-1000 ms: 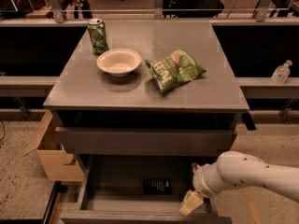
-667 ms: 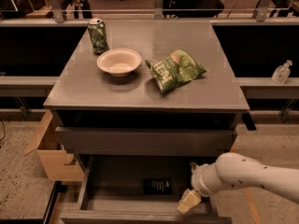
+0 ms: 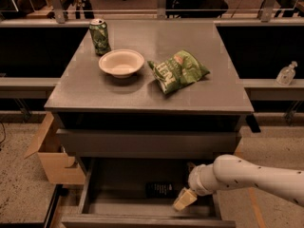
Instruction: Pick rxbar chocolate from middle drawer and place on counter
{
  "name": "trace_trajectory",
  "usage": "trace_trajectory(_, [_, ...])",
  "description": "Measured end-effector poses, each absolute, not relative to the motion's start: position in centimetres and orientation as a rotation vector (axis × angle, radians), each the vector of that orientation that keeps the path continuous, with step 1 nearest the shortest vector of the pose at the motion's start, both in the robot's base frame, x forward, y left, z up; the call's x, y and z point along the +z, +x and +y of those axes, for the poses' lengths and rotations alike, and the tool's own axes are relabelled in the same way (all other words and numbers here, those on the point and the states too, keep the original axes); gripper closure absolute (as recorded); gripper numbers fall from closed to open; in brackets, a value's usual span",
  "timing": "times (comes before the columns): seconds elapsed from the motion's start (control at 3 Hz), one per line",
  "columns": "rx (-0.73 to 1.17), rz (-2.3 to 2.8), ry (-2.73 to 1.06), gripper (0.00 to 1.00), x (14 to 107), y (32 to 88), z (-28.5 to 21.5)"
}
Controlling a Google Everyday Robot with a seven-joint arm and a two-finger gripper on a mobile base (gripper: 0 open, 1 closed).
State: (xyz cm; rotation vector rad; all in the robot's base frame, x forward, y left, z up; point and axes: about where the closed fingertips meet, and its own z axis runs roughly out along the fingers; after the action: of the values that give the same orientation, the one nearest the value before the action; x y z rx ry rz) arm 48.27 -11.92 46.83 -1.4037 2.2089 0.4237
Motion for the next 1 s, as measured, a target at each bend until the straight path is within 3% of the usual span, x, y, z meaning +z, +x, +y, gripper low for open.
trace_trajectory(1.0, [0.479, 2.144, -1.374, 0.00, 43.8, 50.2, -8.7])
